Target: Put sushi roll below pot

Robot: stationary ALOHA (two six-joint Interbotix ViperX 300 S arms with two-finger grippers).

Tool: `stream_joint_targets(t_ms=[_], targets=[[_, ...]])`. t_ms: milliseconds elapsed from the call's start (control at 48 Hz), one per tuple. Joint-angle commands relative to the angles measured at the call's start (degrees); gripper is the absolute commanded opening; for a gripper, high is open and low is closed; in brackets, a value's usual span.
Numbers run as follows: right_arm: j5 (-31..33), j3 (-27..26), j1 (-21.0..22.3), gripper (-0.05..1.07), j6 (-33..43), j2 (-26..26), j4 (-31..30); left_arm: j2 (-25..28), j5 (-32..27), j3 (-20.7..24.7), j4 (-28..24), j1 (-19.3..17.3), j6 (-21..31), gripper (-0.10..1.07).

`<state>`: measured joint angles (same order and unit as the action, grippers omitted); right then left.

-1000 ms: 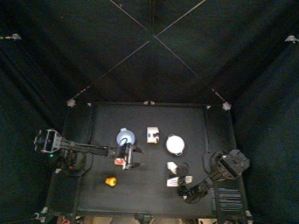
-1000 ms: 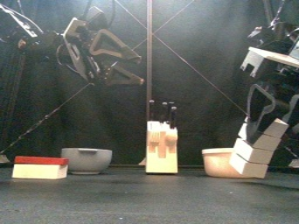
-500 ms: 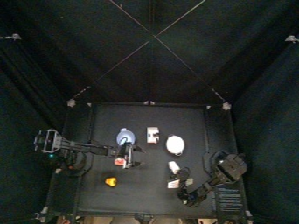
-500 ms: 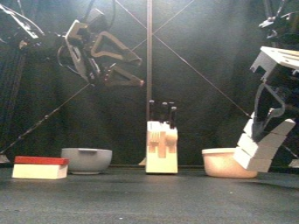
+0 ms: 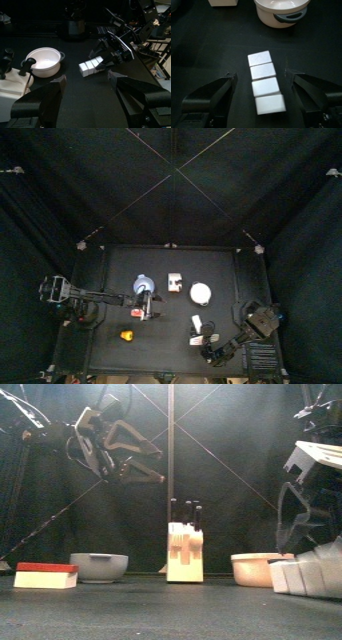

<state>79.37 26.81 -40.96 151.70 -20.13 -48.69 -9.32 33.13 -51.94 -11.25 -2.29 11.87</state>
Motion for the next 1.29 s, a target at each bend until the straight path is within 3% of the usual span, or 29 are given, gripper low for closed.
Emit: stream_joint_targets(t_ms=[0,396,812,1271], targets=[[-0.1,-0.9,-0.1,1.04,0.0,1.1,0.8,-0.5,0.2,0.5,0.0,-0.1,0.0,0.99],[-2.5,-1.7,-0.2,1.04,0.4,1.1,4.6,-0.5,0.2,0.4,0.0,-0.3,0.0,0.99],[-5.0,-1.2,1.7,1.02,0.4,-0.1,4.7,-0.5,0.2,0.3,0.0,-0.6,0.0,0.99],[-7.1,-1.2,4.5,0.72,0.8,0.0,5.4,-0.9,0.2,-0.1,0.0,-0.6,0.0,0.99]])
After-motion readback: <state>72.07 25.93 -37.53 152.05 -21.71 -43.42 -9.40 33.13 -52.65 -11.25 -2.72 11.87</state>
